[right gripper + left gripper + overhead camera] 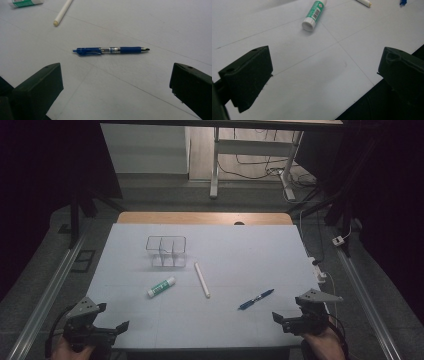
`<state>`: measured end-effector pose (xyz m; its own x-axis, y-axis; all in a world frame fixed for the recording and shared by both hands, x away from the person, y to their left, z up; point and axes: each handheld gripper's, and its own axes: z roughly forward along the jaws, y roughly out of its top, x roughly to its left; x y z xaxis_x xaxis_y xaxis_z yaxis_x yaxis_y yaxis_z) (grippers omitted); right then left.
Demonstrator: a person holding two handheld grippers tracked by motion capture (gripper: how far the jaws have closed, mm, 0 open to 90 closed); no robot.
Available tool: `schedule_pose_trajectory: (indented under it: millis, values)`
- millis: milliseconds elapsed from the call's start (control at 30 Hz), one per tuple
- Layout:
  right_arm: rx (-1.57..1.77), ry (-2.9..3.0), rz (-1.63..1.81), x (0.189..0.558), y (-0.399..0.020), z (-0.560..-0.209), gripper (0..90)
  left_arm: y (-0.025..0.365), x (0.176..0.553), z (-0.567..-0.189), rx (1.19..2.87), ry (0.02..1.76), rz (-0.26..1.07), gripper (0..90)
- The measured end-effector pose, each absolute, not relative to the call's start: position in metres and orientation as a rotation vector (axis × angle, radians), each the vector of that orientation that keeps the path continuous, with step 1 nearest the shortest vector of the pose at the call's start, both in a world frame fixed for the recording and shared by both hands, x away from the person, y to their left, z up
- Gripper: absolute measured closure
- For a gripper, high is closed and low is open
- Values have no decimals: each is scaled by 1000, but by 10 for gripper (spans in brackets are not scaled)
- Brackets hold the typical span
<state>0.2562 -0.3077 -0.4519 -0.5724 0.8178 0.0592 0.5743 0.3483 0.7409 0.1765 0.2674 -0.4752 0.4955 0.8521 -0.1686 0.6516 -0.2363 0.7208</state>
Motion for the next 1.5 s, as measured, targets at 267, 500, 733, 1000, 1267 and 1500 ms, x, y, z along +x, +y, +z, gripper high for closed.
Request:
schedule_pose_trajectory:
  millis: [267,500,733,1000,1267,1500]
  values:
    - [1230,2305,1053,258,-310,-452,0,269,176,-475,1968,1219,325,3]
    - [1214,2322,1049,258,-309,-453,0,269,177,-475,1967,1228,327,0]
    - [1202,2337,1047,258,-308,-453,0,269,178,-475,1968,1233,328,0]
    - [1203,2341,1045,258,-308,-453,0,269,179,-474,1958,1233,336,0]
    - [1202,2343,1045,258,-307,-453,0,271,183,-470,1925,1220,350,0]
    - [1177,2348,1027,257,-306,-453,0,269,194,-468,1903,1183,327,0]
